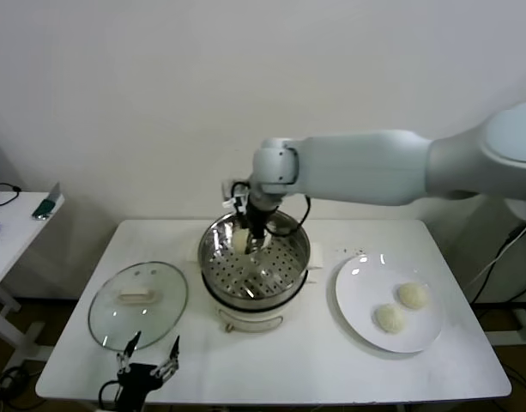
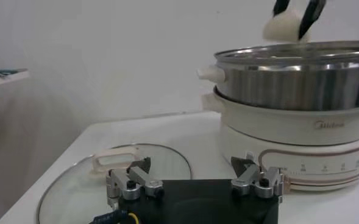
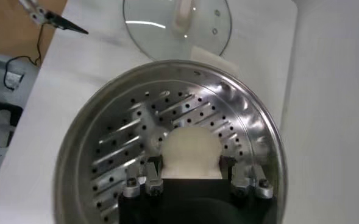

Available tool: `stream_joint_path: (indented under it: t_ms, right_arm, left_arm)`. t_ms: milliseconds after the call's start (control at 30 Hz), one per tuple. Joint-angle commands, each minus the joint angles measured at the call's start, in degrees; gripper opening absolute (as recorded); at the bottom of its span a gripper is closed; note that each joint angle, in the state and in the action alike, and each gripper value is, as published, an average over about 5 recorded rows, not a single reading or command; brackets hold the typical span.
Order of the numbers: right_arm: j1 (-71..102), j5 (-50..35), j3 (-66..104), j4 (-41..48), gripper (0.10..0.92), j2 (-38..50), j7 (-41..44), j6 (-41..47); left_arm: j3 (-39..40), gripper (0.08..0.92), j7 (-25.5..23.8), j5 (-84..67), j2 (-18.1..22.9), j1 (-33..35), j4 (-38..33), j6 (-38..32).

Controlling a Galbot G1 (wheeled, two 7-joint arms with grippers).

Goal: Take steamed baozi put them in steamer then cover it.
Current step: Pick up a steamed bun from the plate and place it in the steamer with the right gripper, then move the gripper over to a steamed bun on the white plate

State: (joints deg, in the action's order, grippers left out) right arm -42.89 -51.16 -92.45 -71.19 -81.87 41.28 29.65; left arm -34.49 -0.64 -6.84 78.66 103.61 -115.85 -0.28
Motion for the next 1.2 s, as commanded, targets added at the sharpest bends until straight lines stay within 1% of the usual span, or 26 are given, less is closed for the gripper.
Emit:
stream_joint_path:
  t_ms: [33,200,267,333,467,567,667,733,867,933,1067,1200]
  right_arm:
    - [7.95,2.73,0.29,10.24,0.622,-8.70,-1.12,0.14]
    - [9.81,4.21,0.40,14.07,0.628,-10.77,-0.69,-0.66]
    - [10.40,4.99,0.65,14.74,0.647,-11.10,-0.84,-0.72]
    - [10.58,6.03,1.00,15.04,0.686,-11.02,-0.91,-0.89]
    - [7.72,6.68,0.81,12.51,0.780,-8.46,0.69,-2.25]
    - [2.79,5.80,-0.73,7.16,0.816,-4.11,3.53,-4.33]
    - [-3.37,4.32,-2.16,-0.02,0.822,2.73,7.80,-7.18]
    - [-7.66,4.11,-3.44,-5.45,0.822,9.30,11.11,-9.28]
    - [-18.12,6.37,-10.05,-16.11,0.823,24.18,15.94,-12.69]
    - [-22.61,7.79,-14.24,-19.95,0.823,30.30,17.49,-13.87]
    - [-26.21,14.28,-22.64,-23.97,0.823,42.01,18.59,-15.60]
    - [-22.63,21.87,-26.72,-25.16,0.823,51.01,16.55,-15.33]
  left_arm:
    - [0.02,0.823,0.05,0.11,0.19,-0.12,0.17,-0.09]
    - [-0.05,0.823,0.07,0.18,0.20,0.09,0.08,-0.15]
    - [-0.11,0.823,0.10,0.23,0.22,0.15,0.04,-0.16]
    - [-0.17,0.823,0.13,0.26,0.26,0.21,-0.07,-0.14]
    - [-0.16,0.823,0.14,0.46,0.44,0.34,-0.35,-0.10]
    - [-0.06,0.823,0.12,0.75,0.67,0.49,-0.62,-0.09]
    - [0.00,0.823,0.09,0.85,0.81,0.65,-0.89,-0.07]
    - [0.01,0.823,0.07,0.86,0.80,0.67,-0.95,-0.05]
    - [0.14,0.823,-0.07,0.88,0.71,0.54,-0.91,0.10]
    - [0.28,0.823,-0.13,0.91,0.68,0.43,-0.88,0.17]
    - [0.59,0.823,-0.24,0.99,0.75,0.14,-0.78,0.32]
    - [0.68,0.823,-0.31,1.17,0.86,0.05,-0.73,0.42]
